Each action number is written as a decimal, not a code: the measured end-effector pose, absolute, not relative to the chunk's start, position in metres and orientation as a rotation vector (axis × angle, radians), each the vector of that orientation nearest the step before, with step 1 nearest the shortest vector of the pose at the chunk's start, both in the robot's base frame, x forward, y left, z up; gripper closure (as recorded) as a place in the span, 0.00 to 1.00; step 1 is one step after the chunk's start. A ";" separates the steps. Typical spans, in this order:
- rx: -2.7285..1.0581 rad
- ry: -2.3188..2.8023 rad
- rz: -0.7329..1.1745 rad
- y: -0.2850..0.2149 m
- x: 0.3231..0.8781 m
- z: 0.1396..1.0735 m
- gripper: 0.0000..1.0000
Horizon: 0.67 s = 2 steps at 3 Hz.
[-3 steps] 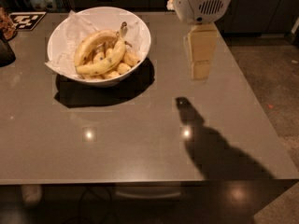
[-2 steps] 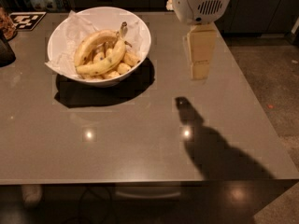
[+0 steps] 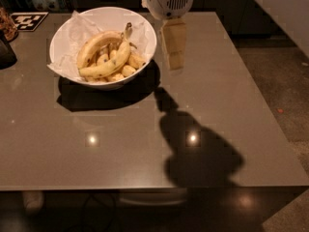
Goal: Pick banana from white bowl
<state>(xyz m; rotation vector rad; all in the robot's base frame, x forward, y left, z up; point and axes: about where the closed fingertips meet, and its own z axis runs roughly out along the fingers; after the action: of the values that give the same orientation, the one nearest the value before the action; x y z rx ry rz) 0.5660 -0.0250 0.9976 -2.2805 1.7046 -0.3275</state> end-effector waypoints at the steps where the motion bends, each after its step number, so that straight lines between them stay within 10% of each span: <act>1: -2.357 1.620 -0.279 0.003 0.591 0.987 0.00; 2: -2.414 1.552 -0.240 0.028 0.610 0.975 0.00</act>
Offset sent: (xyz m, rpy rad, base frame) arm 0.0497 0.0673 -0.0404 -0.0436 0.1416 0.2041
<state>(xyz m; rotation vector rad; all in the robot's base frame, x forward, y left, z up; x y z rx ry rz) 0.6098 0.0284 0.9747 -2.4141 1.5519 -0.2396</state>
